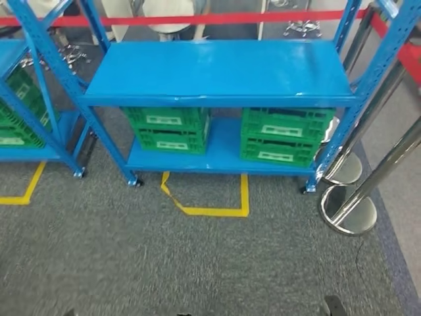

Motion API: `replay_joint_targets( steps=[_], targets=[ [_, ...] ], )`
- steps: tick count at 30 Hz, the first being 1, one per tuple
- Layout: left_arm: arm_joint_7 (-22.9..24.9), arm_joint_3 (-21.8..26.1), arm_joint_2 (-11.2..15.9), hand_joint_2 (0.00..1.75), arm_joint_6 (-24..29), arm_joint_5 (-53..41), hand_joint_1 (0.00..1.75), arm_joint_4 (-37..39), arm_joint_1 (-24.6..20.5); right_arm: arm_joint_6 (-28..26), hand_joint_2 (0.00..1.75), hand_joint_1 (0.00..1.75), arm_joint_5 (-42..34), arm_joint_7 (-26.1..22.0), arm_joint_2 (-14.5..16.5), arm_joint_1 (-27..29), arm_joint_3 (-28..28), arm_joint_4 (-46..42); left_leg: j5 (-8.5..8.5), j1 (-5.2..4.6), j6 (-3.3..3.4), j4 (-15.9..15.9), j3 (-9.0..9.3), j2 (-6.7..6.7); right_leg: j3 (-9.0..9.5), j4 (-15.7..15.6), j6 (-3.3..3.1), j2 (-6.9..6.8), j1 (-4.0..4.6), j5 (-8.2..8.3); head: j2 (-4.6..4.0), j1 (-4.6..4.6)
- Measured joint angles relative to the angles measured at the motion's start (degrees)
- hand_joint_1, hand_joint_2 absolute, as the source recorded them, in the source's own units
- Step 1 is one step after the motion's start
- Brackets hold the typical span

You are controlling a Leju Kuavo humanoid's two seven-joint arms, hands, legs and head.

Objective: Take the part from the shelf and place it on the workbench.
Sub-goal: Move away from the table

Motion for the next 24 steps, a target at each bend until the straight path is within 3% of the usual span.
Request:
replay_joint_targets(
  steps=[2, 3, 5, 8, 9, 11, 13, 14, 15, 16, 18, 20, 22, 24],
  targets=[
    [0.01, 0.0, 0.17, 0.0, 0.09, 0.01, 0.0, 0.03, 0.22, 0.01, 0.0, 0.0, -0.01, -0.02, 0.13, 0.11, 0.0, 0.03, 6.26, -0.81, 1.51, -7.07, 0.87, -0.02, 1.83, -0.5, -0.02, 0.24, 0.19, -1.42, -0.01, -0.36],
    [0.01, 0.0, 0.27, 0.0, 0.14, -0.01, 0.0, 0.04, 0.21, 0.01, 0.0, 0.0, -0.02, -0.05, 0.26, 0.08, 0.0, 0.03, 7.79, -1.25, 2.23, -10.12, 1.94, -0.02, 2.58, -1.06, 0.14, 0.3, 0.18, -2.01, -0.01, -0.42],
    [0.02, 0.0, 0.45, 0.0, 0.21, -0.03, 0.0, 0.09, 0.02, 0.02, 0.0, 0.0, -0.03, -0.06, 0.5, 0.02, 0.0, 0.04, 7.11, -1.81, 3.06, -13.77, 4.08, -0.03, 4.15, -2.52, 0.74, 0.23, -0.02, -2.35, -0.01, -0.65],
    [0.04, 0.0, 0.41, 0.0, 0.24, -0.01, 0.0, 0.08, 0.01, 0.03, 0.0, 0.0, -0.05, -0.06, 0.52, 0.01, 0.02, 0.02, 5.76, -1.49, 3.36, -17.34, 7.57, -0.13, 6.01, -2.05, 1.91, -0.09, -0.05, -1.13, -0.01, -0.91],
    [0.04, 0.0, 0.39, 0.0, 0.24, -0.01, 0.0, 0.07, 0.09, 0.03, 0.0, 0.0, -0.07, -0.07, 0.52, -0.03, 0.03, 0.02, 5.5, -1.23, 3.44, -18.05, 8.88, -0.13, 5.12, 0.06, 2.21, -0.2, -0.03, -0.96, -0.01, -0.71],
    [0.05, 0.0, 0.38, 0.0, 0.25, 0.0, 0.0, 0.07, 0.17, -0.02, 0.0, 0.0, -0.15, -0.1, 0.53, -0.17, 0.05, 0.02, 4.69, -0.95, 3.45, -19.13, 11.41, -0.1, 0.77, 7.43, 2.59, -0.32, -0.09, -2.11, -0.02, -0.14],
    [0.05, 0.0, 0.36, 0.0, 0.24, 0.0, 0.0, 0.07, 0.17, -0.06, 0.0, 0.0, -0.21, -0.07, 0.52, -0.13, 0.05, 0.05, 3.36, -0.74, 3.41, -19.71, 13.63, -0.18, -4.49, 13.19, 3.0, -0.35, -0.26, -5.98, -0.01, 0.34],
    [0.05, 0.0, 0.33, 0.0, 0.24, 0.0, 0.0, 0.07, 0.23, -0.07, 0.0, 0.0, -0.21, -0.04, 0.52, 0.02, 0.06, 0.09, 2.58, -0.59, 3.29, -19.87, 14.82, -0.25, -6.28, 13.73, 3.28, -0.38, -0.38, -7.82, -0.01, 0.54],
    [0.06, 0.0, 0.29, 0.0, 0.24, 0.0, 0.0, 0.07, 0.31, -0.07, 0.0, 0.0, -0.21, -0.01, 0.52, 0.18, 0.07, 0.14, 1.73, -0.4, 3.09, -19.94, 16.03, -0.33, -7.41, 12.64, 3.6, -0.42, -0.52, -8.55, 0.0, 0.79],
    [0.07, 0.0, 0.25, 0.0, 0.24, 0.01, 0.0, 0.07, 0.39, -0.07, 0.0, 0.0, -0.21, 0.02, 0.52, 0.32, 0.08, 0.19, 0.87, -0.18, 2.84, -19.97, 17.27, -0.37, -7.88, 10.17, 3.85, -0.49, -0.65, -7.58, 0.0, 1.1],
    [0.09, 0.0, 0.2, 0.0, 0.23, 0.01, 0.0, 0.08, 0.44, -0.07, 0.0, 0.0, -0.21, 0.02, 0.53, 0.46, 0.09, 0.32, -0.96, 0.08, 2.22, -19.94, 19.53, -0.37, -7.41, 4.16, 4.01, -1.11, -0.83, -0.75, 0.0, 1.92],
    [0.09, 0.0, 0.2, 0.0, 0.24, 0.01, 0.0, 0.03, 0.02, -0.06, 0.0, 0.0, -0.21, 0.02, 0.53, 0.14, 0.1, 0.33, -2.79, 0.07, 1.51, -19.99, 21.42, -0.33, -6.39, 1.44, 3.36, -1.85, -0.62, 3.99, 0.0, 2.46],
    [0.08, 0.0, 0.15, 0.0, 0.23, 0.0, 0.0, -0.08, -1.14, -0.06, 0.0, 0.0, -0.21, -0.02, 0.49, -0.88, 0.11, 0.13, -2.74, 0.03, 0.55, -18.19, 21.67, -0.27, -5.76, 1.44, 2.17, -1.71, -0.44, 3.97, 0.0, 2.34],
    [0.06, 0.0, 0.08, 0.0, 0.21, -0.01, 0.0, -0.15, -2.48, -0.07, 0.0, 0.0, -0.21, -0.08, 0.4, -2.13, 0.1, -0.07, -1.76, 0.12, 0.0, -13.11, 19.13, -0.26, -5.01, 1.26, 0.97, -1.32, -0.54, 4.12, 0.0, 1.8]
  ],
)
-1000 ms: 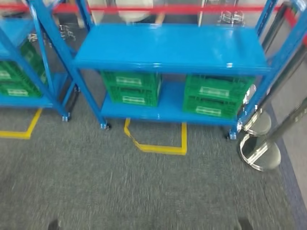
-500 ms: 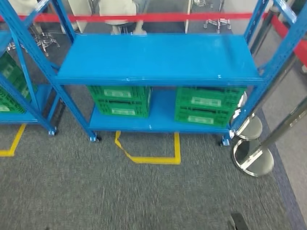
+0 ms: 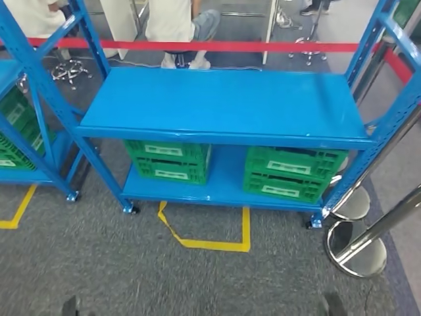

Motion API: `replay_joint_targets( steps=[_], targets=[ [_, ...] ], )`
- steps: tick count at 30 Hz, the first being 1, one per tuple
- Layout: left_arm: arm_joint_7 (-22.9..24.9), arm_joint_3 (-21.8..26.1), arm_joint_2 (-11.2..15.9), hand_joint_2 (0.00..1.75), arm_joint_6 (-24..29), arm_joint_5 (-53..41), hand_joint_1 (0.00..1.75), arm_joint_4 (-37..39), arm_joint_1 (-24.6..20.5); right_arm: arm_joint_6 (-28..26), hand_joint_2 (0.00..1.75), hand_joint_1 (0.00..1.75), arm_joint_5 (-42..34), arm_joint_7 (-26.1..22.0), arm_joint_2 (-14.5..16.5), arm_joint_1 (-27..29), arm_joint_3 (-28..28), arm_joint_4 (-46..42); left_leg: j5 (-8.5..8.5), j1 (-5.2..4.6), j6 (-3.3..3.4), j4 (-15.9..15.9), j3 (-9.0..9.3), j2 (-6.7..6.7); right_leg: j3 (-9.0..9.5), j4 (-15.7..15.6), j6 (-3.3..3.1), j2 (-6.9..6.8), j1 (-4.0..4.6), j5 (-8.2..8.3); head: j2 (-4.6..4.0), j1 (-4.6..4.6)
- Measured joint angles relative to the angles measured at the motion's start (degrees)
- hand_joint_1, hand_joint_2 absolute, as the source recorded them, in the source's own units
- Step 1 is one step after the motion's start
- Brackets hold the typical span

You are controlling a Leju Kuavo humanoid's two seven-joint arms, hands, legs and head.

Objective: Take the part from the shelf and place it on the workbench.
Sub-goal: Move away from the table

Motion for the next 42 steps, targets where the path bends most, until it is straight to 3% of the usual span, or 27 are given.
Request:
replay_joint_targets(
  steps=[2, 4, 6, 7, 8, 9, 11, 12, 14, 16, 17, 19, 20, 21, 22, 23, 25, 26, 27, 29, 30, 32, 34, 36, 37, 40, 42],
  targets=[
    [0.01, 0.0, -0.07, 0.0, -0.02, -0.03, 0.0, -0.04, -0.43, 0.0, 0.0, 0.0, 0.0, -0.03, -0.07, -0.42, -0.01, -0.04, -1.67, 0.12, -0.28, 6.89, -4.84, -0.03, 1.03, -0.23, -0.76, 0.12, -0.09, -0.27, 0.0, -0.7],
    [0.02, -0.01, -0.11, 0.0, -0.03, -0.04, 0.0, -0.05, 0.28, 0.0, 0.0, 0.0, 0.0, 0.01, -0.07, 0.08, -0.01, 0.01, -5.58, 0.18, -0.67, 12.64, -10.3, -0.04, 2.09, -0.5, -0.93, 0.37, -0.17, -1.07, 0.0, -1.19],
    [0.03, -0.02, -0.1, 0.0, 0.02, -0.01, 0.0, -0.04, 1.39, 0.0, 0.0, 0.0, 0.0, 0.06, -0.07, 1.02, 0.0, 0.05, -7.95, 0.23, -0.48, 13.39, -14.09, -0.03, 3.36, -0.67, -0.69, 0.83, -0.29, -2.19, 0.0, -1.57],
    [0.03, -0.02, -0.04, 0.0, 0.05, 0.01, 0.0, -0.03, 1.89, 0.0, 0.0, 0.0, 0.0, 0.07, -0.07, 1.48, 0.01, 0.07, -7.2, 0.23, -0.26, 11.36, -15.04, -0.02, 4.13, -0.69, -0.5, 1.02, -0.4, -2.86, 0.0, -1.8],
    [0.03, -0.02, 0.03, 0.0, 0.09, 0.02, 0.0, -0.02, 2.3, 0.0, 0.0, 0.0, 0.0, 0.05, -0.07, 1.85, 0.01, 0.08, -4.51, 0.23, 0.0, 8.18, -15.52, 0.03, 4.87, -0.73, -0.28, 1.13, -0.49, -3.6, 0.0, -2.1],
    [0.03, -0.02, 0.12, 0.0, 0.11, 0.02, 0.0, 0.02, 2.71, 0.0, 0.0, 0.0, -0.01, 0.02, -0.07, 2.1, 0.01, 0.13, -0.09, 0.17, 0.18, 4.99, -15.74, 0.14, 5.52, -0.75, -0.02, 1.21, -0.53, -4.37, -0.01, -2.43],
    [0.05, -0.02, 0.24, 0.0, 0.09, -0.01, 0.0, 0.08, 3.09, 0.0, 0.0, 0.0, -0.04, -0.03, -0.05, 2.24, 0.02, 0.22, 6.24, -0.13, 0.42, 1.15, -15.63, 0.38, 6.58, -1.08, 0.75, 1.38, -0.4, -5.74, -0.01, -3.04],
    [0.08, -0.02, 0.21, 0.0, 0.07, -0.01, 0.0, 0.11, 3.17, -0.01, 0.0, 0.0, -0.09, -0.05, -0.05, 2.3, 0.03, 0.28, 7.51, -0.23, 0.58, 0.66, -15.42, 0.39, 7.27, -1.2, 1.21, 1.41, -0.27, -6.02, -0.01, -3.16],
    [0.14, -0.02, 0.14, 0.0, 0.04, -0.01, 0.0, 0.11, 3.03, -0.05, 0.0, 0.0, -0.3, -0.13, -0.04, 2.27, 0.05, 0.29, 7.03, -0.18, 1.15, 0.12, -14.35, 0.21, 7.7, -0.33, 2.02, 1.27, -0.2, -5.55, -0.01, -2.98],
    [0.18, -0.02, 0.09, 0.0, 0.05, 0.0, 0.0, 0.11, 2.96, -0.09, 0.0, 0.0, -0.61, -0.16, -0.05, 2.23, 0.07, 0.32, 6.47, -0.07, 1.85, -0.75, -12.71, 0.17, 5.64, 4.25, 2.37, 1.12, -0.25, -4.69, -0.01, -2.27],
    [0.2, -0.02, 0.1, 0.44, 0.07, -0.01, 0.0, 0.11, 2.94, -0.08, 0.0, 0.0, -0.75, -0.11, -0.05, 2.25, 0.07, 0.35, 6.06, -0.06, 2.14, -1.19, -11.82, 0.19, 3.58, 7.59, 2.44, 1.04, -0.25, -5.1, -0.01, -1.8],
    [0.3, -0.01, 0.12, 1.31, 0.23, -0.01, 0.0, 0.11, 2.9, -0.08, 0.87, 0.0, -1.0, 0.02, -0.05, 2.38, 0.08, 0.43, 5.04, -0.25, 2.57, -1.75, -10.12, 0.17, -0.92, 13.57, 2.5, 1.0, -0.1, -8.27, -0.01, -1.04],
    [0.34, -0.01, 0.13, 1.75, 0.39, -0.01, 0.0, 0.11, 2.88, -0.08, 0.87, 0.0, -1.1, 0.07, -0.05, 2.47, 0.08, 0.46, 4.44, -0.34, 2.64, -1.92, -9.23, 0.09, -2.77, 14.95, 2.48, 1.0, 0.01, -10.29, -0.01, -0.76],
    [0.38, 0.0, 0.14, 1.75, 0.61, -0.01, 0.0, 0.11, 2.89, -0.02, 0.87, 0.0, -1.17, 0.1, -0.05, 2.61, 0.08, 0.51, 3.75, -0.43, 2.68, -2.02, -8.24, -0.04, -4.02, 14.86, 2.39, 1.0, 0.11, -11.59, 0.0, -0.51],
    [0.43, 0.0, 0.14, 1.75, 0.85, -0.01, 0.0, 0.11, 2.9, 0.09, 0.44, 0.0, -1.24, 0.12, -0.05, 2.73, 0.08, 0.55, 3.0, -0.51, 2.7, -2.06, -7.17, -0.16, -4.67, 13.27, 2.21, 1.0, 0.24, -11.47, 0.0, -0.19],
    [0.49, 0.0, 0.14, 1.75, 1.11, -0.01, 0.0, 0.11, 2.91, 0.2, 0.0, 0.0, -1.3, 0.16, -0.05, 2.83, 0.08, 0.57, 2.23, -0.59, 2.69, -2.08, -6.13, -0.25, -4.83, 10.44, 1.9, 1.0, 0.42, -9.47, 0.0, 0.16],
    [0.73, 0.0, 0.04, 1.75, 1.49, -0.03, 0.0, 0.12, 2.93, 0.4, 0.0, 0.0, -1.45, 0.36, -0.05, 2.98, 0.08, 0.7, 0.83, -0.74, 2.53, -2.09, -4.48, -0.4, -4.76, 4.45, 1.06, 1.03, 0.88, -2.15, -0.01, 0.83],
    [0.86, 0.0, -0.01, 1.31, 1.57, -0.08, 0.0, 0.12, 2.81, 0.47, 0.0, 0.0, -1.56, 0.52, -0.04, 2.99, 0.09, 0.78, 0.27, -0.82, 2.29, -2.07, -4.07, -0.51, -4.48, 2.73, 0.7, 1.06, 1.11, 0.68, -0.01, 1.01],
    [1.04, -0.01, -0.04, 0.87, 1.6, -0.15, 0.0, 0.12, 2.67, 0.59, 0.0, 0.0, -1.67, 0.7, -0.02, 2.92, 0.09, 0.85, -0.09, -0.86, 1.99, -2.07, -3.75, -0.61, -4.34, 1.97, 0.39, 1.07, 1.24, 2.26, -0.01, 1.04],
    [1.27, -0.02, 0.02, 0.0, 1.66, -0.27, 0.0, 0.11, 2.31, 0.83, 0.0, 0.0, -1.9, 0.95, 0.03, 2.58, 0.1, 0.86, -0.02, -0.93, 1.3, -1.78, -3.7, -0.71, -3.57, 1.54, -0.14, 1.08, 1.22, 2.37, -0.01, 0.97],
    [1.34, -0.02, 0.05, 0.0, 1.76, -0.28, 0.0, 0.11, 2.23, 0.86, 0.0, 0.0, -1.98, 1.0, 0.06, 2.41, 0.1, 0.86, 0.31, -0.91, 1.02, -0.76, -4.11, -0.66, -3.18, 1.01, -0.38, 1.07, 1.08, 2.38, 0.0, 0.86],
    [1.36, -0.02, 0.07, 0.0, 1.99, -0.25, 0.0, 0.11, 2.06, 0.79, 0.0, 0.0, -2.1, 1.06, 0.08, 2.22, 0.1, 0.86, 0.04, -0.8, 0.43, 3.97, -6.93, -0.5, -2.05, -0.13, -0.73, 0.99, 0.76, 2.34, 0.0, 0.37],
    [1.39, -0.02, 0.06, 0.0, 2.15, -0.2, 0.0, 0.11, 1.99, 0.78, 0.0, 0.0, -2.15, 1.14, 0.08, 2.12, 0.1, 0.86, -2.49, -0.5, -0.19, 10.44, -11.48, -0.37, -1.32, -0.69, -1.04, 0.9, 0.67, 2.01, 0.0, -0.33],
    [1.49, -0.02, 0.1, 0.0, 2.36, -0.13, 0.0, 0.12, 2.11, 0.9, 0.0, 0.0, -2.14, 1.29, 0.09, 2.09, 0.1, 0.86, -4.0, -0.15, -0.69, 13.52, -15.01, -0.35, -0.72, -0.77, -1.18, 0.96, 0.62, 1.46, 0.0, -0.82],
    [1.54, -0.02, 0.14, 0.0, 2.47, -0.08, 0.0, 0.13, 2.18, 0.97, 0.0, 0.0, -2.14, 1.37, 0.11, 2.09, 0.1, 0.86, -2.94, 0.0, -0.83, 12.47, -15.56, -0.34, -0.36, -0.77, -1.13, 1.02, 0.56, 1.14, 0.0, -1.05],
    [1.56, -0.02, 0.27, 0.0, 2.64, 0.01, 0.0, 0.13, 2.2, 1.13, 0.0, 0.0, -2.14, 1.47, 0.28, 2.03, 0.12, 0.86, 4.26, 0.12, -0.78, 2.23, -13.09, -0.27, 0.89, -0.8, -0.47, 1.1, 0.28, 0.29, 0.0, -1.77],
    [1.55, -0.02, 0.29, 0.0, 2.68, 0.03, 0.0, 0.13, 2.06, 1.17, 0.0, 0.0, -2.14, 1.46, 0.35, 1.86, 0.12, 0.86, 5.44, -0.23, -0.17, -1.29, -12.17, -0.16, 1.13, -0.87, 0.24, 1.07, 0.24, -0.12, 0.0, -2.19]
  ],
)
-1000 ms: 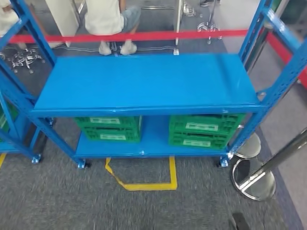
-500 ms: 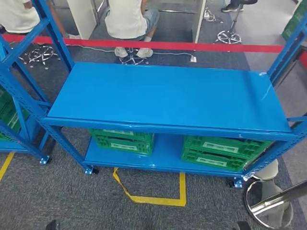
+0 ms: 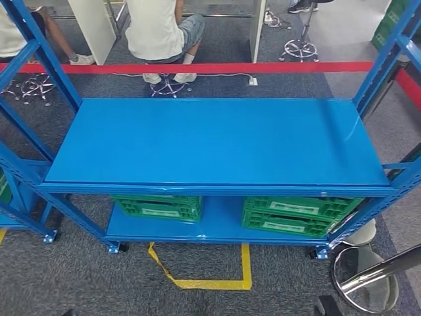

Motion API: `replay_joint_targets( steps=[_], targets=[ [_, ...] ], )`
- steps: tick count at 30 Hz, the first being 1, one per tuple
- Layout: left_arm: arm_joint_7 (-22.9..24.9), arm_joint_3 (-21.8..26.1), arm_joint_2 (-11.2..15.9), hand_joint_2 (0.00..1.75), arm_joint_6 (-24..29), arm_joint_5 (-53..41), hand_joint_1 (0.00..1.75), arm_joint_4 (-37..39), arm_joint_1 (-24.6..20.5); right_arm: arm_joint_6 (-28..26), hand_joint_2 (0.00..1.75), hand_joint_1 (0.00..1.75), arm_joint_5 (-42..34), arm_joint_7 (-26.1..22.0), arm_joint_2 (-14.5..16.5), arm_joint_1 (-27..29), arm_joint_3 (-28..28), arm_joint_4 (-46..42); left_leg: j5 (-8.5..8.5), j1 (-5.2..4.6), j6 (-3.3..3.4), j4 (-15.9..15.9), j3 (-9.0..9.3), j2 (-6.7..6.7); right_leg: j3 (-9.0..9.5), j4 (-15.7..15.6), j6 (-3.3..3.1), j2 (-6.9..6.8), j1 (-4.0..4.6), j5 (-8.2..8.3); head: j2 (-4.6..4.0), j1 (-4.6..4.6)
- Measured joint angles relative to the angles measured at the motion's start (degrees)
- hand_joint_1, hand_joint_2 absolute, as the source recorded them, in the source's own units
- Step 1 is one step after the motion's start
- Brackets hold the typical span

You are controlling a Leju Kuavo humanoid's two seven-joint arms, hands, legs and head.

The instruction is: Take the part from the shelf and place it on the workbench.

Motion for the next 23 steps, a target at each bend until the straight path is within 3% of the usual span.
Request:
replay_joint_targets(
  steps=[1, 2, 5, 9, 11, 16, 23],
  targets=[
    [0.0, 0.0, -0.01, 0.0, 0.02, 0.01, 0.0, 0.0, 0.0, 0.01, 0.0, 0.0, 0.0, 0.0, 0.01, -0.08, 0.0, 0.0, -0.16, -0.16, 0.4, -0.04, -0.03, 0.03, -0.07, -0.04, 0.32, -0.02, 0.03, -0.19, 0.0, -0.02],
    [0.0, 0.0, -0.01, 0.0, 0.03, 0.02, 0.0, 0.0, 0.02, 0.01, 0.0, 0.0, 0.0, 0.01, 0.02, -0.13, 0.0, 0.0, 0.12, -0.19, 0.55, -0.17, 0.08, 0.07, -0.15, -0.05, 0.1, -0.06, 0.11, -0.45, 0.0, 0.06],
    [0.01, 0.0, -0.04, 0.0, 0.05, 0.03, 0.0, 0.0, 0.2, 0.01, 0.0, 0.0, 0.0, 0.01, 0.04, -0.21, 0.0, 0.0, 0.72, -0.06, 0.46, -0.39, 0.55, 0.08, 0.15, -0.18, -1.77, -0.1, 0.36, -0.78, 0.0, 0.76],
    [-0.01, 0.02, 0.01, 0.0, 0.05, 0.01, 0.0, 0.0, 0.13, -0.04, 0.0, 0.0, 0.0, -0.02, 0.04, -0.36, 0.01, 0.0, 0.39, -0.16, 1.01, -0.39, 0.75, 0.04, 0.66, -0.77, -1.91, -0.08, 0.38, -0.73, 0.0, 1.67],
    [-0.01, 0.02, 0.0, 0.0, 0.07, 0.03, 0.0, 0.0, 0.13, -0.14, 0.0, 0.0, 0.01, -0.02, 0.04, -0.36, 0.02, 0.0, 0.28, -0.19, 1.19, -0.39, 0.76, 0.04, 0.81, -0.98, -1.67, -0.08, 0.38, -0.72, 0.0, 2.04],
    [-0.04, 0.03, -0.01, 0.0, 0.1, 0.16, 0.0, 0.0, 0.12, -0.27, 0.0, 0.0, 0.19, 0.02, 0.04, -0.38, 0.15, 0.0, 0.08, -0.2, 1.43, -0.38, 0.86, 0.04, 1.19, -1.57, 0.46, -0.08, 0.27, -0.81, 0.0, 2.5],
    [-0.12, 0.04, 0.03, 0.0, 0.04, -0.01, 0.0, 0.0, 0.12, -0.32, 0.0, 0.0, -0.07, 0.02, 0.04, -0.38, 0.44, 0.0, 0.05, -0.19, 1.44, -0.62, 1.15, 0.02, 1.32, -1.61, 0.77, -0.09, 0.28, -0.96, 0.0, 2.28]
  ],
)
